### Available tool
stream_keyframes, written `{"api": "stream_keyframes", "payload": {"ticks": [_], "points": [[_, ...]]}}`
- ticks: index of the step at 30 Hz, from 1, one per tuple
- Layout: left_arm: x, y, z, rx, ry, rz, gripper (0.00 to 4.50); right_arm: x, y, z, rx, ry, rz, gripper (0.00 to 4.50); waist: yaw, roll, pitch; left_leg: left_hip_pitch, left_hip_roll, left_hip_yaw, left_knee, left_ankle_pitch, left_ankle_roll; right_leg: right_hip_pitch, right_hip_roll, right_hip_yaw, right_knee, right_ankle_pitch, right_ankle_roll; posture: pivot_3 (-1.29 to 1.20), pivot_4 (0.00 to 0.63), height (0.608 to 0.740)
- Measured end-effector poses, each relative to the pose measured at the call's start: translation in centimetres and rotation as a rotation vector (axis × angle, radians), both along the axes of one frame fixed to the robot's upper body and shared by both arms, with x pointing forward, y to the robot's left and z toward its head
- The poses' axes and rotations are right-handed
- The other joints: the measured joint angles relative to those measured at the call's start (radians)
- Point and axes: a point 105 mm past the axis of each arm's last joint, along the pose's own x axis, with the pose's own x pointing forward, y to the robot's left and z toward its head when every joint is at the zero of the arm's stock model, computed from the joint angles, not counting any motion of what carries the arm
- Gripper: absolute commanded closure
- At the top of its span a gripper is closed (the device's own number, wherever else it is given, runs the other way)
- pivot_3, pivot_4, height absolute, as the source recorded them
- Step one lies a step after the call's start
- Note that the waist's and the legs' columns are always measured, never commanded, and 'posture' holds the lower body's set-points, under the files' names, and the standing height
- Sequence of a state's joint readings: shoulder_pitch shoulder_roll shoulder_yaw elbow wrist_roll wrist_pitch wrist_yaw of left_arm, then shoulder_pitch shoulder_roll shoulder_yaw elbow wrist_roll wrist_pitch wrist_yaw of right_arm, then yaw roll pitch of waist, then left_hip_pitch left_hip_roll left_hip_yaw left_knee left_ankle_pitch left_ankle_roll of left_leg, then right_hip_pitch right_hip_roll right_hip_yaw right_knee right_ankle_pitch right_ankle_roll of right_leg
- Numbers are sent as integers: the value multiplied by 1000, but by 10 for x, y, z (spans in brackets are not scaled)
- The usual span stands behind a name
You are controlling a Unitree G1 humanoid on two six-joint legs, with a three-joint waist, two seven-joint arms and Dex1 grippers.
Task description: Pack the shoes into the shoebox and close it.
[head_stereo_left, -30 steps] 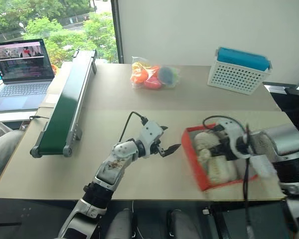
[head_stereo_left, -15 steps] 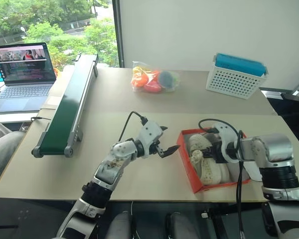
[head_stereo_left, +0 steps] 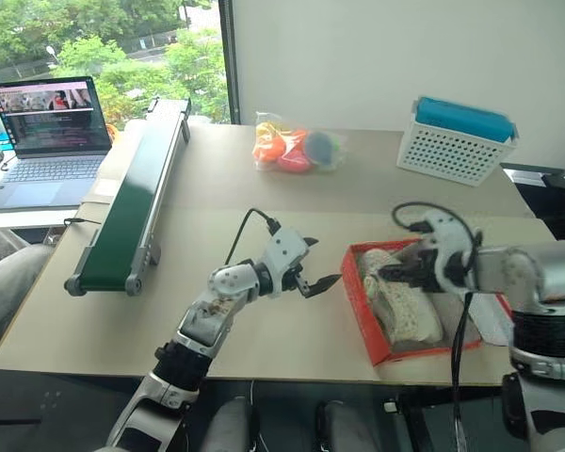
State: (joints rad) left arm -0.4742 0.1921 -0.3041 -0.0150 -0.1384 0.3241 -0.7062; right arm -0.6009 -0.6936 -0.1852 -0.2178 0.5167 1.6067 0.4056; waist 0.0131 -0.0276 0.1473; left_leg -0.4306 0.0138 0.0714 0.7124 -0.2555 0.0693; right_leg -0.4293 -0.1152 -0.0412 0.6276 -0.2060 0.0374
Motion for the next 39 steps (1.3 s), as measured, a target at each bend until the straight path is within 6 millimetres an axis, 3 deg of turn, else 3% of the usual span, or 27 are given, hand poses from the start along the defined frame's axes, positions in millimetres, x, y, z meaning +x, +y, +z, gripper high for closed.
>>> {"api": "stream_keyframes", "payload": {"ticks": [5, 9, 13, 15, 22, 29, 31, 39], "points": [[0, -1, 0, 2, -4, -20, 0, -9, -3, 16, 61, -87, -6, 384, -1, 1, 0, 0, 0, 0, 0, 0, 0, 0, 0, 0, 0, 0, 0, 0, 150, 705], [1, -3, 1, 6, -7, -33, 0, -17, -17, 26, 89, -156, -74, 384, 1, 1, 0, 0, 0, 0, 0, 0, 0, 1, 0, 0, 0, 0, 1, 0, 150, 705], [1, -5, 2, 8, -7, -48, 0, -32, -26, 25, 143, -192, -122, 1360, 2, 1, 0, 0, 0, 0, 0, 0, 1, 1, 0, 1, 0, -1, 1, 0, 150, 705], [0, -6, 1, 9, -5, -60, 0, -48, -29, 26, 157, -220, -122, 2050, 7, 1, 0, 0, 0, 0, 0, 0, 1, 1, 0, 0, 0, -1, 1, 0, 150, 705], [-3, -9, -2, 18, 4, -89, 0, -122, -43, 8, 29, -79, -66, 4464, 12, 3, 0, 1, 0, -1, 0, -1, 2, 4, 0, 1, -2, -2, 2, 0, 150, 705], [-5, -11, -3, 26, 8, -115, 0, -180, -61, -23, -147, 142, -150, 4464, 9, 4, -1, 3, 1, -1, 0, -1, 1, 5, 1, 2, -3, -5, 5, 0, 150, 705], [-5, -11, -3, 25, 8, -120, 0, -181, -67, -30, -180, 140, -202, 4464, 6, 4, -1, 3, 1, -1, 0, -1, 1, 5, 1, 2, -4, -8, 10, 0, 150, 705], [-6, -10, -4, 34, 11, -129, 0, -167, -85, -63, -287, 142, -399, 4464, 8, 7, -2, 1, 0, 0, 0, -1, 1, 4, 0, 2, -3, -6, 2, 0, 150, 705]]}}
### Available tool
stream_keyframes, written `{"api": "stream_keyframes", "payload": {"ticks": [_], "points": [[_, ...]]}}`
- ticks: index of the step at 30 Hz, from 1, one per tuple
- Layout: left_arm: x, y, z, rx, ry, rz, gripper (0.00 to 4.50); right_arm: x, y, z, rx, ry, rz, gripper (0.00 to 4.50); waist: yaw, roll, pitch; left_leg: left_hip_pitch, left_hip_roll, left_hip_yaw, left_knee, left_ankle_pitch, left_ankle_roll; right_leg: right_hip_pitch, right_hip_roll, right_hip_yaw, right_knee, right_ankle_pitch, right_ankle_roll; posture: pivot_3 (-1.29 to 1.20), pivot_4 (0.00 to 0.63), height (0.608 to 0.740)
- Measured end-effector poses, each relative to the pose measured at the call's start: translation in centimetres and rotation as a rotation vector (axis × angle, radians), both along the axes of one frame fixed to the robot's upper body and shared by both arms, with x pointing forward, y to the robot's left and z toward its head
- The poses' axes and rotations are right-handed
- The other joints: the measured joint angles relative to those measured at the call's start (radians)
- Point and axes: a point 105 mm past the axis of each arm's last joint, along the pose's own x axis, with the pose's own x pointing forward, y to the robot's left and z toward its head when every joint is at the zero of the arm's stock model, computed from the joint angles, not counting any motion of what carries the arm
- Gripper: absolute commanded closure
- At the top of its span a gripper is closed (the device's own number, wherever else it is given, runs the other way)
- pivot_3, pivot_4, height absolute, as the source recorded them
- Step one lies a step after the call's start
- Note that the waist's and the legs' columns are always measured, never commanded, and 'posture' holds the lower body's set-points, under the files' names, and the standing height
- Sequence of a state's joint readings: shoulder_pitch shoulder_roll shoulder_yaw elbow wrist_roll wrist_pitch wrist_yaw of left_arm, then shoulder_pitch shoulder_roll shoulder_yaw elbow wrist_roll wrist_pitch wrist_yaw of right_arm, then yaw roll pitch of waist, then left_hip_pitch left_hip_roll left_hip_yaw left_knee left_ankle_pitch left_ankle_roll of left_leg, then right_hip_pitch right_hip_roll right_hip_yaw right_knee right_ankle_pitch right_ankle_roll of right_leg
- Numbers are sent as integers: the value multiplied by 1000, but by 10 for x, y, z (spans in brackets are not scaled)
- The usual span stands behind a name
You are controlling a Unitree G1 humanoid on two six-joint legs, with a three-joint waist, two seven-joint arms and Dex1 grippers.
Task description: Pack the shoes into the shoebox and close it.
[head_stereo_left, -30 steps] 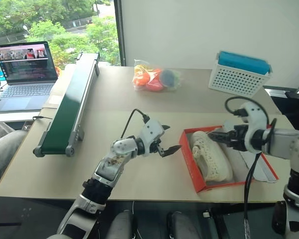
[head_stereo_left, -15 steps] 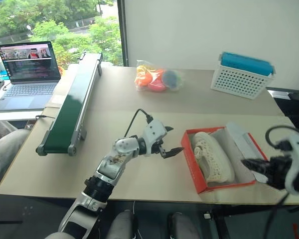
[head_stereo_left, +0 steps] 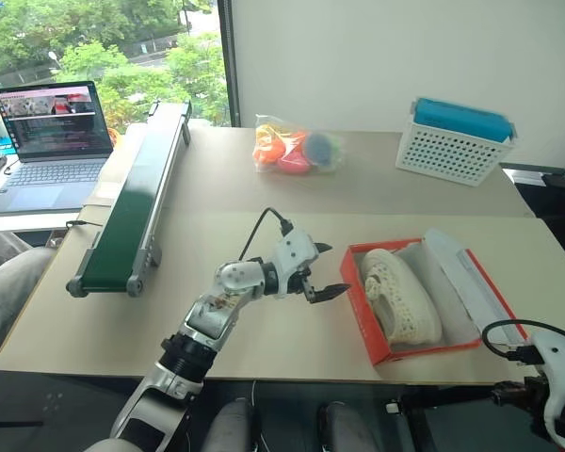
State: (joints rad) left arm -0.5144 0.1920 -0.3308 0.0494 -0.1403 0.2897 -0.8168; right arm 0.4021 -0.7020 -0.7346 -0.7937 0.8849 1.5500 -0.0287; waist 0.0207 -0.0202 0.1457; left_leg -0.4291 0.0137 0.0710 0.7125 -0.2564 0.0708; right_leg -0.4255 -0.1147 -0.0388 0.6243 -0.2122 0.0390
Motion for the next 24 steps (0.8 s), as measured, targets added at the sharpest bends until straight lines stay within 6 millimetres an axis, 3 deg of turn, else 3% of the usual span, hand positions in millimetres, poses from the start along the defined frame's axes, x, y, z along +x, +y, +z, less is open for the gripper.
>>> {"api": "stream_keyframes", "payload": {"ticks": [5, 10, 17, 24], "points": [[1, 4, -1, 11, 5, 10, 0, 12, -8, -4, -28, -69, -125, 4464, 1, 1, 0, 0, 0, 0, 0, 0, 0, 0, 1, 0, 0, 1, 2, 0, 150, 705], [0, 4, 1, 8, 0, 13, 0, 30, 2, -13, 95, -157, -237, 4464, 0, 3, 0, 0, 0, 0, 0, 0, 0, 0, 1, -1, 0, 1, 2, 0, 150, 705], [1, 3, 2, 2, -1, 19, 0, 72, 14, 5, 331, -373, -340, 4464, -8, 5, 0, 0, 0, 0, 0, 0, 0, -1, 1, 0, 2, 1, 2, 0, 150, 705], [1, 4, 2, 2, -3, 21, 0, 107, 34, 31, 576, -604, -314, 4464, -11, 8, 1, 1, 0, 0, -1, 0, 0, -2, 2, 0, 4, 2, 2, 0, 150, 705]]}}
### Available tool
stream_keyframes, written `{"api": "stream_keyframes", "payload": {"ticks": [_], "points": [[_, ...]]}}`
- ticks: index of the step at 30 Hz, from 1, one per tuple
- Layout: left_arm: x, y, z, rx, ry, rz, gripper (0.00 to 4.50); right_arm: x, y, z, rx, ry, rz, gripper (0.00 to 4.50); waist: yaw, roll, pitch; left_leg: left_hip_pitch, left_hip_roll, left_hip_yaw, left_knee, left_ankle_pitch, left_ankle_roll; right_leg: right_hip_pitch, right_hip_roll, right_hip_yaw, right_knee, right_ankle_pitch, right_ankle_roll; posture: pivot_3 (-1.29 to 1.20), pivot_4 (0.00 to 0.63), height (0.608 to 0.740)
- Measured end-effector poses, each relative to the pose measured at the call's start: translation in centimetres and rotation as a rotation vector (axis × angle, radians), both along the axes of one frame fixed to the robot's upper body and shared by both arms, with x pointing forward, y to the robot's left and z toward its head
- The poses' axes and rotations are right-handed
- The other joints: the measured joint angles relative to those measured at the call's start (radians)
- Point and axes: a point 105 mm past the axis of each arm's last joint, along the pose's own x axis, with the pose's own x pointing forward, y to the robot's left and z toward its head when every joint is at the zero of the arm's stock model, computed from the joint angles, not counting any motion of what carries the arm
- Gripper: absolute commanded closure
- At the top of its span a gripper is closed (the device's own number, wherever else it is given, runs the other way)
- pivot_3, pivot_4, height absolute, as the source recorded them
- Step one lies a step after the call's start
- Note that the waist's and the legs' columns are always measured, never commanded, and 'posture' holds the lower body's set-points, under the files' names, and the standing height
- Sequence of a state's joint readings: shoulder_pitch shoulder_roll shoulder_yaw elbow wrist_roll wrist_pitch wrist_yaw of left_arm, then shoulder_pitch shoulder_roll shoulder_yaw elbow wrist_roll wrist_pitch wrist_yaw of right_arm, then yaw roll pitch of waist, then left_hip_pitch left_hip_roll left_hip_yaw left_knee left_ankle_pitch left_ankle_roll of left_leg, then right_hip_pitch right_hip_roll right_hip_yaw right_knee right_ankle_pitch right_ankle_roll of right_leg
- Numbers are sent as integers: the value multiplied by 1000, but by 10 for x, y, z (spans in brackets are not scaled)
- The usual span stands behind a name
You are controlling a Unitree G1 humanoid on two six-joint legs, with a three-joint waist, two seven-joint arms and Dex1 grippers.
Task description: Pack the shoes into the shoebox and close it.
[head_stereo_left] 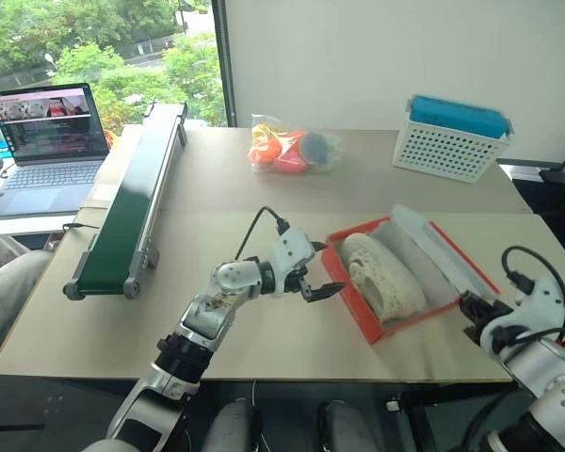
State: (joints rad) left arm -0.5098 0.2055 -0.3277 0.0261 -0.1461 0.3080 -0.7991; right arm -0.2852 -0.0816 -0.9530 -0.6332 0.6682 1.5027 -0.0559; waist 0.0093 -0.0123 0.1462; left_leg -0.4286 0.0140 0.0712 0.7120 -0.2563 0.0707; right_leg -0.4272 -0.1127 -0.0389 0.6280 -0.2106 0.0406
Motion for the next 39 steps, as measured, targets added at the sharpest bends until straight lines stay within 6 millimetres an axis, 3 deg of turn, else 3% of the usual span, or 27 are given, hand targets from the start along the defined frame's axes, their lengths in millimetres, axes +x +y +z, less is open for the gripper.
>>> {"api": "stream_keyframes", "payload": {"ticks": [3, 8, 15, 20, 24, 28, 33, 36, 39], "points": [[0, 0, 0, 1, -2, 1, 0, 6, 12, 3, 57, -48, 57, 4464, 1, 0, 0, 0, 0, 0, 0, 0, 0, 0, 0, 0, 0, 0, 0, 0, 150, 705], [2, 3, 1, 4, -5, 10, 0, 2, 24, -9, 49, 19, 124, 4464, 2, 1, 0, 0, 0, 0, 0, 0, 0, 0, -1, 0, 0, 0, 0, 0, 150, 705], [3, 3, 2, 4, -10, 11, 0, 2, 32, -8, -108, 89, 231, 4464, 0, 1, 0, 1, 0, 0, 0, 0, 0, 0, 0, 0, 0, 0, -1, 0, 150, 705], [4, 5, 3, 3, -14, 23, 0, 0, 42, 0, -500, 180, 443, 4464, -1, 1, 1, 0, 0, 0, 0, 0, 0, 0, -1, 0, -1, 0, -1, 0, 150, 705], [5, 4, 5, -2, -19, 28, 0, 3, 57, 33, -752, 82, 670, 4464, 2, 3, 3, -1, -1, 0, 0, 0, 0, 0, -1, -1, -2, -1, 0, 0, 150, 705], [6, 4, 6, -2, -21, 24, 0, -8, 67, 59, -873, 28, 911, 3376, 5, -2, 6, -1, 0, -1, 0, 0, 0, 1, -1, -2, -4, -1, 0, 0, 150, 705], [6, 3, 7, -3, -20, 23, 0, -23, 77, 49, -900, 70, 1161, 1744, 5, -3, 8, -1, -1, -1, 1, 0, 1, 1, -2, -2, -4, -1, 0, 0, 150, 705], [7, 3, 7, -5, -21, 26, 0, -32, 81, 35, -964, 100, 1338, 1744, 5, -4, 9, -1, 0, -1, 1, 0, 0, 1, -2, -2, -4, -1, 0, 0, 150, 705], [7, 3, 7, -6, -21, 34, 0, -28, 78, 23, -1004, 100, 1406, 1744, 5, -5, 9, -1, 0, -1, 1, 0, 0, 1, -2, -2, -4, -1, 0, 0, 150, 705]]}}
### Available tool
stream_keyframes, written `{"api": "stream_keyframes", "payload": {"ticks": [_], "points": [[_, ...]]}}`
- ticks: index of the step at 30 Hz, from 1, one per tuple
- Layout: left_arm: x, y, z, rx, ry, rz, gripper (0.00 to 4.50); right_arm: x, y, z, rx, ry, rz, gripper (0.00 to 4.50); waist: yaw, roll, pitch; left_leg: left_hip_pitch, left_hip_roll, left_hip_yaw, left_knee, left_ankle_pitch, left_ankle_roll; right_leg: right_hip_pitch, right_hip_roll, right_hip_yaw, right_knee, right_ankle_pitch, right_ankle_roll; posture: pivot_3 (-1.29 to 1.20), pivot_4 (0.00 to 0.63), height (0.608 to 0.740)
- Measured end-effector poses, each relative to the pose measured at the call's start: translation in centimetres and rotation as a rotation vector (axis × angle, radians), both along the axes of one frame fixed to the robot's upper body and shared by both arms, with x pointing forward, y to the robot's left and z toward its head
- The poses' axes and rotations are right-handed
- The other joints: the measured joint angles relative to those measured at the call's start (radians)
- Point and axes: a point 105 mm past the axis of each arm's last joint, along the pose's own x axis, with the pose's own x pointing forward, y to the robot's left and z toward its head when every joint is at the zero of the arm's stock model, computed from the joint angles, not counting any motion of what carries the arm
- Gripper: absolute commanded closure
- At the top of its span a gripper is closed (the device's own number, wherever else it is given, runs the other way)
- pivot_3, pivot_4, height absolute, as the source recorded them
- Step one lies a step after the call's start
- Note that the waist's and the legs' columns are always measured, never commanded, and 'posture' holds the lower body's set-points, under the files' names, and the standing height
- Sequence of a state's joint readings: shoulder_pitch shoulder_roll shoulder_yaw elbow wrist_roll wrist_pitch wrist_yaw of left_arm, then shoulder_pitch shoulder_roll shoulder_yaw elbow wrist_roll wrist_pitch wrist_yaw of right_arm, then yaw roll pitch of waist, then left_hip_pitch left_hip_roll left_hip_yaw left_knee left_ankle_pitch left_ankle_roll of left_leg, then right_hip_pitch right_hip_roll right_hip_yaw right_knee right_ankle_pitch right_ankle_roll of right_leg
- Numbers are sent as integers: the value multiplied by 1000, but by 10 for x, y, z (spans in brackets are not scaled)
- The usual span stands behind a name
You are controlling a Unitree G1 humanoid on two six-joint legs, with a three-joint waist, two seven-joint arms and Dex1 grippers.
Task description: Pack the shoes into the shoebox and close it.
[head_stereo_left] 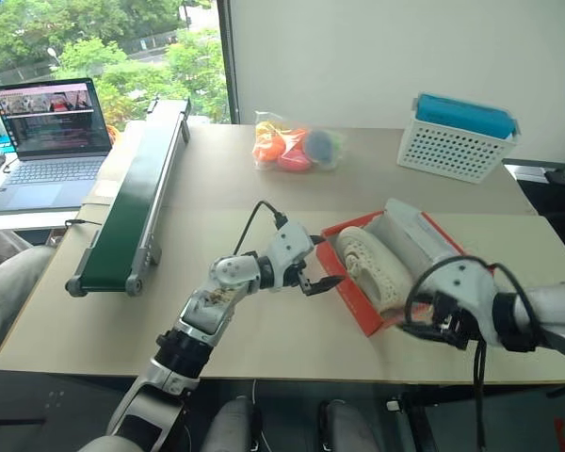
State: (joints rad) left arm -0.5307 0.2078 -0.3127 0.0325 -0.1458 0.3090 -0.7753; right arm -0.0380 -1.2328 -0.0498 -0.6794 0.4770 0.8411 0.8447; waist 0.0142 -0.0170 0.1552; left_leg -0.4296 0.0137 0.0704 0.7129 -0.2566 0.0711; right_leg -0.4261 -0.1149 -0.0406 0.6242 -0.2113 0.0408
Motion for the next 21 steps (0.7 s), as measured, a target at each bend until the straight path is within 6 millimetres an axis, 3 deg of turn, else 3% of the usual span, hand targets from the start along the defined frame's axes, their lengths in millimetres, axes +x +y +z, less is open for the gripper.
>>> {"api": "stream_keyframes", "payload": {"ticks": [8, 13, 14, 21], "points": [[-3, 4, -3, 0, 17, 24, 0, 21, -5, -14, -100, -64, 78, 1744, 1, 0, 1, 0, 0, 0, 0, 0, 0, 0, 0, 0, 1, 0, 0, 0, 150, 705], [-4, 4, -2, 0, 13, 30, 0, 23, -2, -30, -97, -30, 92, 1744, 3, 0, 1, 0, 0, 0, 0, 0, 0, 0, -1, 0, 1, 0, 0, 0, 150, 705], [-4, 4, -2, 0, 14, 33, 0, 23, -2, -31, -96, -24, 93, 2244, 3, 0, 1, 0, 0, 0, 0, 0, 0, 0, -1, 0, 1, 0, 0, 0, 150, 705], [-3, 5, -2, 0, 13, 43, 0, 22, 4, -32, -53, -1, 95, 4474, 4, 0, 1, 0, 0, 0, 0, 0, 0, 0, 0, 0, 1, 0, -1, 0, 150, 705]]}}
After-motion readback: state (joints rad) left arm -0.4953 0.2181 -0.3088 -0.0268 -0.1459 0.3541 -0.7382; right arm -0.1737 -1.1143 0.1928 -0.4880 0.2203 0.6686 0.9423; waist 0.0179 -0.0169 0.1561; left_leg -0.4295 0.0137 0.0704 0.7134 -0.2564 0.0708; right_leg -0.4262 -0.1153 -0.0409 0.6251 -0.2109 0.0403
